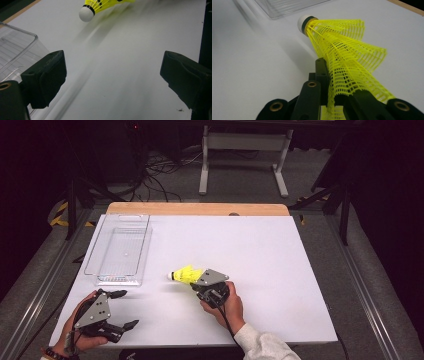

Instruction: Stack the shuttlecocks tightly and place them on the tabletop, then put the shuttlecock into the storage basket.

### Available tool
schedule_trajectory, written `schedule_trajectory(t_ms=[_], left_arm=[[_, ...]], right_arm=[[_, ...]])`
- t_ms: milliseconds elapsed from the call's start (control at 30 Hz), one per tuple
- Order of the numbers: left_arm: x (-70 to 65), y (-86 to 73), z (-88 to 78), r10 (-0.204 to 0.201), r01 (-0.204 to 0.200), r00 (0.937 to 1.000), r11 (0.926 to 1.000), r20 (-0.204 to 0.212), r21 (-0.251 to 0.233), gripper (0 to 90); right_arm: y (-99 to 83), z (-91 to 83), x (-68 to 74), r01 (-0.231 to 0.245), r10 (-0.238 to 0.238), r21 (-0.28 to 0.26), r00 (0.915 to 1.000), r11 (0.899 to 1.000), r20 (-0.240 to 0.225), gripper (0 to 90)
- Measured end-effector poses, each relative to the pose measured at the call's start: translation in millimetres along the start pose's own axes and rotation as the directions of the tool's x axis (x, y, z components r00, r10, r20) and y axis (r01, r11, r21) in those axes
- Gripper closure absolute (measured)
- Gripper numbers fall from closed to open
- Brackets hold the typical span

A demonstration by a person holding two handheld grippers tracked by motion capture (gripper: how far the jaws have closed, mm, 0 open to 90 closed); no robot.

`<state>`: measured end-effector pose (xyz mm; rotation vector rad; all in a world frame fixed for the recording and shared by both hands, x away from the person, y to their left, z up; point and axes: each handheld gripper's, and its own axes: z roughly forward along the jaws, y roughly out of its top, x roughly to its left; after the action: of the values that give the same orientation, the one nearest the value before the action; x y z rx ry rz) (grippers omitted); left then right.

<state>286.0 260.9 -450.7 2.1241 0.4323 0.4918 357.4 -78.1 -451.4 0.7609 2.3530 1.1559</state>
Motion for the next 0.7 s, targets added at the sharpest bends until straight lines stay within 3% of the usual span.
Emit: schedule_trajectory(t_ms=[700], left_arm=[[-0.2, -1.7, -1.8, -0.007, 0.007, 1.0, 1.0, -0.004, -0.001, 7.7]], right_arm=[[7.1, -13.9, -5.8, -0.001, 0.001, -0.057, 1.0, 0.998, 0.005, 87.3]])
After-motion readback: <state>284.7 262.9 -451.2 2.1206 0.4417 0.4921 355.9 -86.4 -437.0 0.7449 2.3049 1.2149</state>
